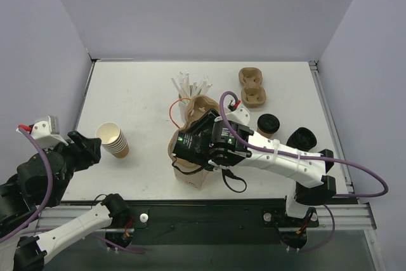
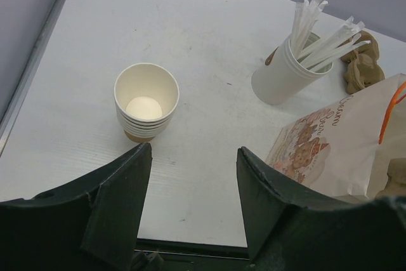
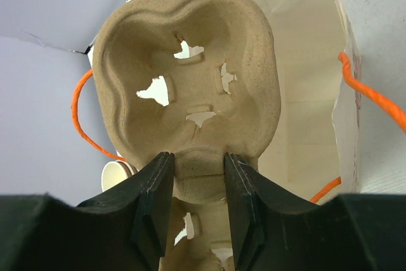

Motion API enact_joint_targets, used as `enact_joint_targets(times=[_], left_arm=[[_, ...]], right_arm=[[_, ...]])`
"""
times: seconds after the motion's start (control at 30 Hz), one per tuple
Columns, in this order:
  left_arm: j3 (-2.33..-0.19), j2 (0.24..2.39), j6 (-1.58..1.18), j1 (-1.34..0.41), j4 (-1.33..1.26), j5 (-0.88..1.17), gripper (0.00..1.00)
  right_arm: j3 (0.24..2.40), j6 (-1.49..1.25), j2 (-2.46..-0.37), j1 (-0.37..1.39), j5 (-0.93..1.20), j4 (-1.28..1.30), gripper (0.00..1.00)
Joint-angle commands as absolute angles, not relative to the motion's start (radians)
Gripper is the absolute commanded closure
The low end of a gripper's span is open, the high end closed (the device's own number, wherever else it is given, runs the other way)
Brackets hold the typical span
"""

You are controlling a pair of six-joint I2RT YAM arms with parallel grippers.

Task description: Pack the takeout coffee

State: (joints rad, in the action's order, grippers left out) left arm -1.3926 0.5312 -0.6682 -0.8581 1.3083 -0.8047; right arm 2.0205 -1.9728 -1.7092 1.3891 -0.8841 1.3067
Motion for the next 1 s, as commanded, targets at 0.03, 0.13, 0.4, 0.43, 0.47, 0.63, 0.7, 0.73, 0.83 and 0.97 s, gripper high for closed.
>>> enact_joint_targets(times=[0.03, 0.13, 0.4, 0.43, 0.47, 0.63, 0.7, 0.73, 0.83, 0.97], left_arm=[[-1.416, 0.522, -0.666, -0.861, 1.307, -0.802, 0.34], [-1.411, 0.522, -0.666, -0.861, 1.302, -0.799, 0.34], [-1.402, 0.523, -0.66, -0.859, 1.281, -0.792, 0.34], [-1.402, 0.525, -0.657, -0.859, 1.279, -0.793, 0.35], [-1.402, 0.525, -0.655, -0.861, 1.278, -0.793, 0.34], [-1.399, 0.526, -0.649, -0.861, 1.275, -0.792, 0.34], [-1.394, 0.526, -0.644, -0.861, 1.269, -0.792, 0.34], [-1.393, 0.525, -0.644, -0.862, 1.264, -0.792, 0.35], [-1.39, 0.525, -0.64, -0.861, 1.258, -0.79, 0.34], [-1.388, 0.529, -0.635, -0.861, 1.25, -0.788, 0.35]], right_arm=[[1.985, -2.072, -1.654, 1.384, -0.913, 1.52, 0.78], [1.974, -2.083, -1.644, 1.379, -0.917, 1.52, 0.78], [1.928, -2.135, -1.621, 1.356, -0.9, 1.522, 0.79], [1.919, -2.144, -1.62, 1.353, -0.897, 1.522, 0.79], [1.895, -2.158, -1.612, 1.35, -0.891, 1.522, 0.79], [1.867, -2.181, -1.603, 1.336, -0.881, 1.522, 0.79], [1.867, -2.178, -1.608, 1.327, -0.874, 1.522, 0.79], [1.867, -2.181, -1.611, 1.324, -0.871, 1.522, 0.79], [1.87, -2.187, -1.623, 1.315, -0.859, 1.52, 0.79], [1.858, -2.224, -1.634, 1.305, -0.851, 1.522, 0.79]])
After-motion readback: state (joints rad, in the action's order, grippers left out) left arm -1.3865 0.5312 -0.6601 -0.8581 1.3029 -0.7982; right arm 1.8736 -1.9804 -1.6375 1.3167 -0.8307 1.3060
